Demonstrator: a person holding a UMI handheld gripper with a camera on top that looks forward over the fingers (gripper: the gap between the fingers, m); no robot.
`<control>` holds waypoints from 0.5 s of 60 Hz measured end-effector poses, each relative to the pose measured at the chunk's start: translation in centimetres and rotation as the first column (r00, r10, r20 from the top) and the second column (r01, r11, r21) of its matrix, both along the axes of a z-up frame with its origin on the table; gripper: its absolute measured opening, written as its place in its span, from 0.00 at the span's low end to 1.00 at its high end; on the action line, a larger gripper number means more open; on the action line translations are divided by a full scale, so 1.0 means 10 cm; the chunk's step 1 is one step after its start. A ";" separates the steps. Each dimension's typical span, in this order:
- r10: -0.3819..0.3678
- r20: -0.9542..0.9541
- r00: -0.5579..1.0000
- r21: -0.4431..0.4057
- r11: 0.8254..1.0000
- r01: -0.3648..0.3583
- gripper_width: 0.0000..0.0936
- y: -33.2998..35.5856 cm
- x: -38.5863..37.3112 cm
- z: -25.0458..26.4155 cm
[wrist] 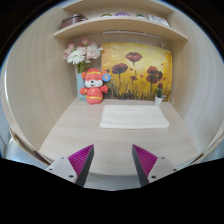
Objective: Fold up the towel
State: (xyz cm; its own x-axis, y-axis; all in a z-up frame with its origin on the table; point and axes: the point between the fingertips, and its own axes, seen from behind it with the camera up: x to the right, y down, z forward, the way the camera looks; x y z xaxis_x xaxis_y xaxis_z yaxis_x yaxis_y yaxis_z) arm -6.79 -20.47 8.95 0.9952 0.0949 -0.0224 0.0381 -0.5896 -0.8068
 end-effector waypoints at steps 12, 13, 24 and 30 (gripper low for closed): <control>0.035 -0.019 0.999 0.000 0.999 -0.035 0.81 1.12 -0.54 -0.13; 0.036 -0.017 0.999 0.001 0.999 -0.036 0.80 1.22 -0.57 -0.13; 0.023 -0.027 0.999 -0.029 0.999 -0.024 0.80 2.13 -0.78 -0.39; 0.002 0.022 1.000 -0.063 0.998 -0.001 0.72 2.39 -0.75 -0.60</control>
State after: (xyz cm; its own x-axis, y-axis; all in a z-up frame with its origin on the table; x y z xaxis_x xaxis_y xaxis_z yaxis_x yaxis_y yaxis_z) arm -14.32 3.46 2.93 0.9954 0.0955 -0.0064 0.0564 -0.6390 -0.7672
